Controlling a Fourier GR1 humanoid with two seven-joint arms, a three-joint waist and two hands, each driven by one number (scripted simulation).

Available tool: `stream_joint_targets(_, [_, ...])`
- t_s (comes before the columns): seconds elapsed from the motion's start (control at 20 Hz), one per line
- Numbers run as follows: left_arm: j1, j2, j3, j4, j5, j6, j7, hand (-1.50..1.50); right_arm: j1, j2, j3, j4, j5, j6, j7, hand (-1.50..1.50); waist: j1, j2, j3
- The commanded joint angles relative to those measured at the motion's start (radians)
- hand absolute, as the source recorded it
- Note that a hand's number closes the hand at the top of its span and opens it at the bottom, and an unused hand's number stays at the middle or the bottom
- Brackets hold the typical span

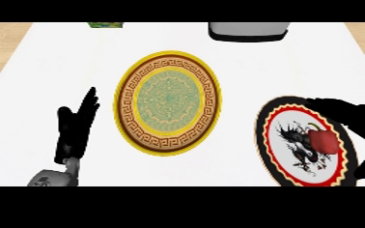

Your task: Pick the bell pepper from the plate and place it in the plate

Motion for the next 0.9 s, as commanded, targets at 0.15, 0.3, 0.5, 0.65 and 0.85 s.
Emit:
stream_joint_targets(0.15, [0.075, -0.044, 0.006, -0.063, -0.045, -0.019, 0.0, 0.0, 0.041, 0.076, -0.029, 0.017, 0.122, 0.008, -0.042, -1.5, -0.001, -0.001, 0.0])
stream_joint_targets(0.3, [0.002, -0.1, -0.001, 0.014, -0.101, 0.02, -0.006, 0.0, 0.011, 0.135, -0.028, 0.043, 0.154, 0.017, -0.034, -1.5, -0.002, 0.0, 0.0])
stream_joint_targets(0.5, [0.035, -0.044, 0.062, -0.077, -0.074, -0.055, 0.061, 0.0, 0.003, 0.146, -0.074, 0.067, 0.201, 0.036, -0.076, -1.5, -0.001, -0.001, 0.0])
stream_joint_targets(0.65, [0.019, -0.024, 0.096, -0.056, -0.055, -0.114, 0.028, 0.0, -0.081, 0.177, -0.063, 0.123, 0.24, 0.07, -0.056, -1.5, 0.002, 0.0, 0.0])
stream_joint_targets(0.85, [0.03, -0.095, 0.074, -0.008, -0.097, -0.08, 0.008, 0.0, -0.043, 0.148, -0.079, 0.132, 0.29, 0.017, -0.173, 1.5, 0.0, 0.0, 0.0])
